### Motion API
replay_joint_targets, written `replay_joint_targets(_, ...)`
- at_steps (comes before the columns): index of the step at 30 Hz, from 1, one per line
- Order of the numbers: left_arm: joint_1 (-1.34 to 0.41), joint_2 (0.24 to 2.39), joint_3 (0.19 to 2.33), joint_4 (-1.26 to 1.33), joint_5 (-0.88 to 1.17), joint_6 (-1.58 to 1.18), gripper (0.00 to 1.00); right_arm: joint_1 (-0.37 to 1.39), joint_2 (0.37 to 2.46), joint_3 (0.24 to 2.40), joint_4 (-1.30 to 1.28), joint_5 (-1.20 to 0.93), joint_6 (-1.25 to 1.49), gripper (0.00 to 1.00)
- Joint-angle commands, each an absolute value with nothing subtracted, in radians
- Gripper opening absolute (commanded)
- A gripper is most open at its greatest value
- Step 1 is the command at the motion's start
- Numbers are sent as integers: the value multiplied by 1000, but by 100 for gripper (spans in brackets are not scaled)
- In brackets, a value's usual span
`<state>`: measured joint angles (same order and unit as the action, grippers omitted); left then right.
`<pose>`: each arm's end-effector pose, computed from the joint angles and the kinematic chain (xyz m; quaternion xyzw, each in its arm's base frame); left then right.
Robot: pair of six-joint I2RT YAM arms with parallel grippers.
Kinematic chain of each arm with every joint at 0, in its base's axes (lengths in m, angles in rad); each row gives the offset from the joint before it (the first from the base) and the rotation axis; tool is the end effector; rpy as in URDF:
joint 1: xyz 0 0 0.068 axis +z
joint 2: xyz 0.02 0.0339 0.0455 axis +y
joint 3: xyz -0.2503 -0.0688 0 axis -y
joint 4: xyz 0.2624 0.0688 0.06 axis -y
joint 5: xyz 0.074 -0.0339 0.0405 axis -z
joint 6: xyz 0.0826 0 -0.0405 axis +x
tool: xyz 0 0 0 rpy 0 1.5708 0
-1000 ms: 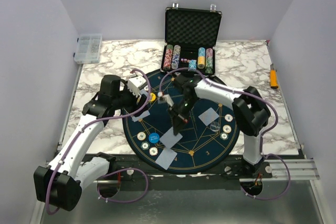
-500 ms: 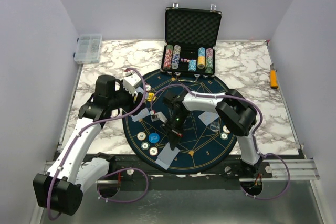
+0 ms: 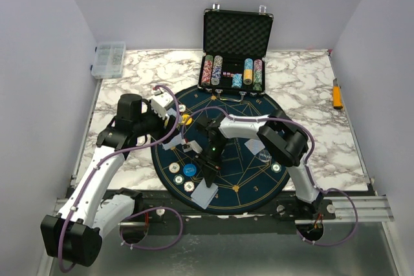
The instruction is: Distribute texas hold em gaming equipment
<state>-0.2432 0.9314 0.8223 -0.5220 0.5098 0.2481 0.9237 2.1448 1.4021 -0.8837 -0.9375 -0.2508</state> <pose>0.2387 -0.1008 0.2592 0.3206 0.8092 -0.2238 0.4387 0.1778 0.3457 0.0677 0.4837 -0.7493 -0.4181 0.1725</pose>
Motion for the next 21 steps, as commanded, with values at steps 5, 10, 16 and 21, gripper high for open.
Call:
replay_joint_targets(5, -238, 936, 826, -499, 558, 265, 0, 925, 2101, 1441, -873, -811, -177, 56)
replay_joint_targets(10, -239, 921, 812, -500, 565, 286, 0, 801, 2004, 1436, -890, -875, -156, 81)
replay_joint_targets(16, -239, 910, 802, -504, 578, 359, 0, 699, 1850, 1488, -872, -817, -190, 94)
replay_joint_targets(21, -255, 904, 805, -518, 574, 428, 0, 681, 1612, 1389, -527, -658, -143, 100)
